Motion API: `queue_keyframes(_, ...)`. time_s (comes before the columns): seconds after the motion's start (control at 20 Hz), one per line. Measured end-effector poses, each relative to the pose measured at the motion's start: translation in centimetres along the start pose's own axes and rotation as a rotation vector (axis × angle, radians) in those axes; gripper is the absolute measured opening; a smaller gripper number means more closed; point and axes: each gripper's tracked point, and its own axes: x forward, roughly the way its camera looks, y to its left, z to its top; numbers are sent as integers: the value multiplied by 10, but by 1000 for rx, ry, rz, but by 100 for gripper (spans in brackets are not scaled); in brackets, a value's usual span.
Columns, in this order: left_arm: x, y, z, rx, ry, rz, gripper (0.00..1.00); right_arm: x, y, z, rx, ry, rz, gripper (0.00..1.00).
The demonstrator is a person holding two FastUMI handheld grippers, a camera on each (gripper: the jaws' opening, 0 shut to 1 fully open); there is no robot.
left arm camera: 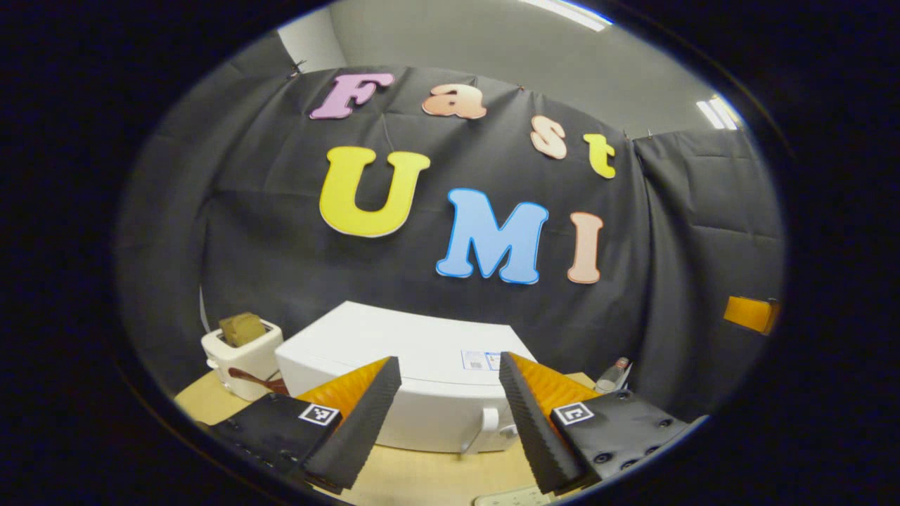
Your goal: Open the microwave oven with the left hand, put the food in, and close the microwave oven.
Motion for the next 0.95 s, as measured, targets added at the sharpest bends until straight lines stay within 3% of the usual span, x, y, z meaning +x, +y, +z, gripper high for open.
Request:
queue_keyframes(0.1,-22,-7,38,42,-58,-11,91,-1,9,8,16,-6,16,95)
queue_keyframes(0.2,-43,-16,74,68,-112,-25,98,-2,12,22,24,-25,19,95)
queue_keyframes(0.4,-70,-25,117,52,-148,-25,99,-4,16,42,44,-52,11,96)
queue_keyframes(0.55,-82,-21,128,39,-166,-15,99,-8,19,52,54,-60,7,95)
queue_keyframes(0.6,-84,-19,125,42,-163,-12,94,-9,20,56,58,-71,7,95)
queue_keyframes(0.65,-86,-19,118,46,-152,-13,99,-11,21,60,62,-84,6,96)
queue_keyframes(0.75,-87,-18,110,56,-132,-18,99,-15,25,62,57,-95,7,95)
queue_keyframes(0.8,-89,-18,110,61,-130,-21,94,-16,27,61,50,-96,7,95)
queue_keyframes(0.95,-93,-21,117,63,-144,-42,99,-22,33,60,41,-95,4,95)
